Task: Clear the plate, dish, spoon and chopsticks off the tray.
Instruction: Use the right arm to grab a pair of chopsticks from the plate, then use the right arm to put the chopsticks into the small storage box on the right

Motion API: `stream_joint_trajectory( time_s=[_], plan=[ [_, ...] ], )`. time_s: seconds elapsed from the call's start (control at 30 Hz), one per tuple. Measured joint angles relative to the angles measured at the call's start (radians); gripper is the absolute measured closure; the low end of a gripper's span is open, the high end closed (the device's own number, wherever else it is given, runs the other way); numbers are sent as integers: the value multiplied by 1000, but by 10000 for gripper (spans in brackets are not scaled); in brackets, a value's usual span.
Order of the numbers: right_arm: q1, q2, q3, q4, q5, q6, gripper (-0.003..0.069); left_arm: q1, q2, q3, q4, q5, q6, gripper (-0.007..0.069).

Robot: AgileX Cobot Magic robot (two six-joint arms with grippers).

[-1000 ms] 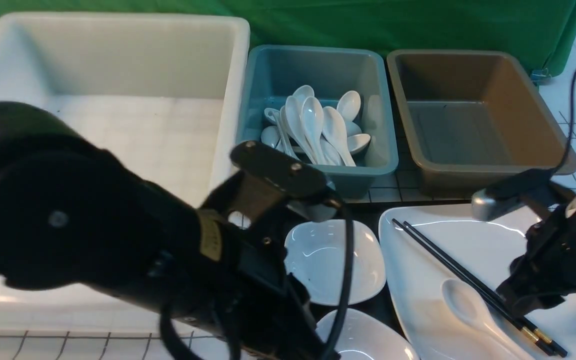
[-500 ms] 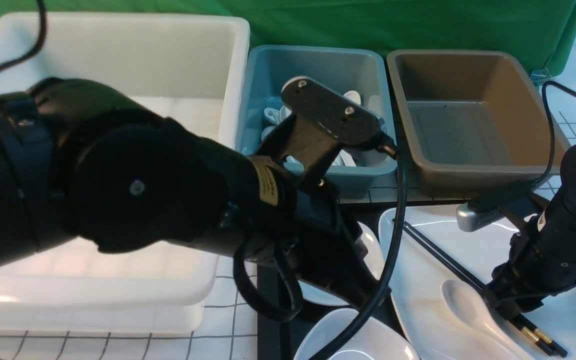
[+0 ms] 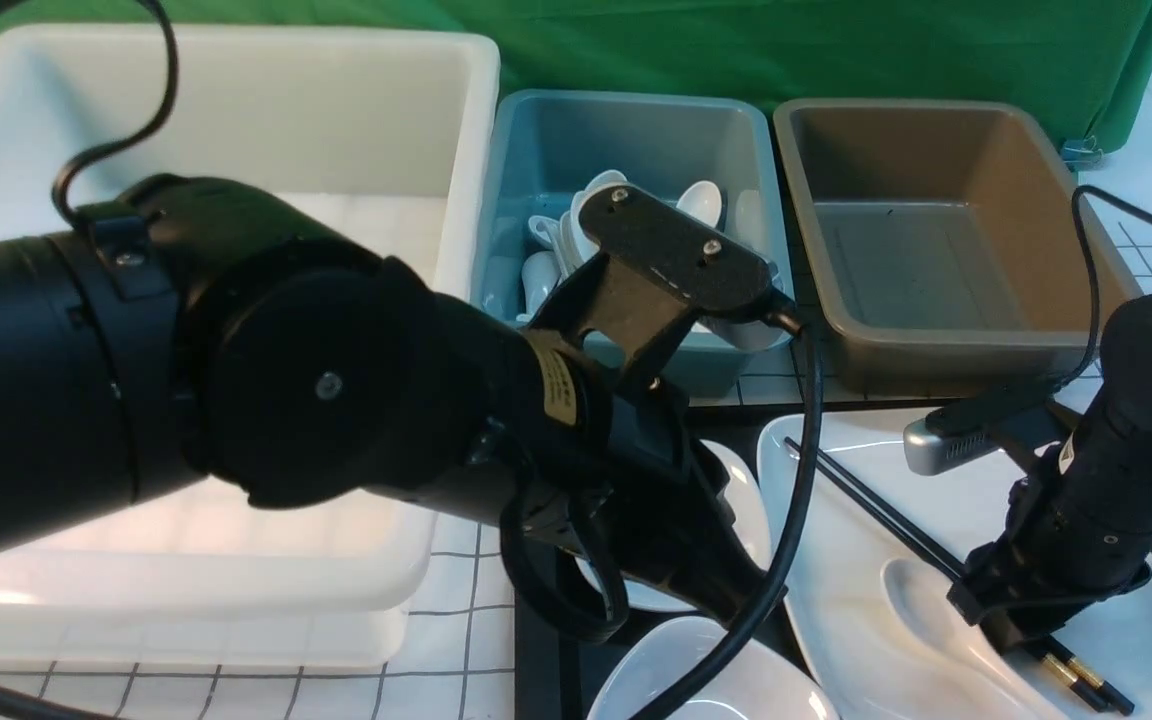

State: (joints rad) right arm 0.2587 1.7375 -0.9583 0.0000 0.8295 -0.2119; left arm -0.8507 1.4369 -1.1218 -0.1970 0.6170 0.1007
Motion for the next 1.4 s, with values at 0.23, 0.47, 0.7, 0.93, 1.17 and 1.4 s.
stream_joint_trajectory(
  time_s=[0.23,0.47,0.7,0.93,1.17,1.4],
  plan=[
    [0,-1,-6,0,-10,2,539,0,0,0,2,0,-7,627],
    [0,-95,-6,0,51,-1,530,0,0,0,4,-13,-8,627],
    [0,-248,-5,0,230,-23,530,0,0,-8,4,-88,-32,627],
    [-22,-413,-84,0,51,18,530,43,19,-53,45,-355,-53,627],
    [-109,-205,-395,0,-111,25,530,121,97,-190,73,-414,-57,627],
    [-130,143,-697,0,-139,47,530,122,119,-215,87,-239,-59,627]
  ],
)
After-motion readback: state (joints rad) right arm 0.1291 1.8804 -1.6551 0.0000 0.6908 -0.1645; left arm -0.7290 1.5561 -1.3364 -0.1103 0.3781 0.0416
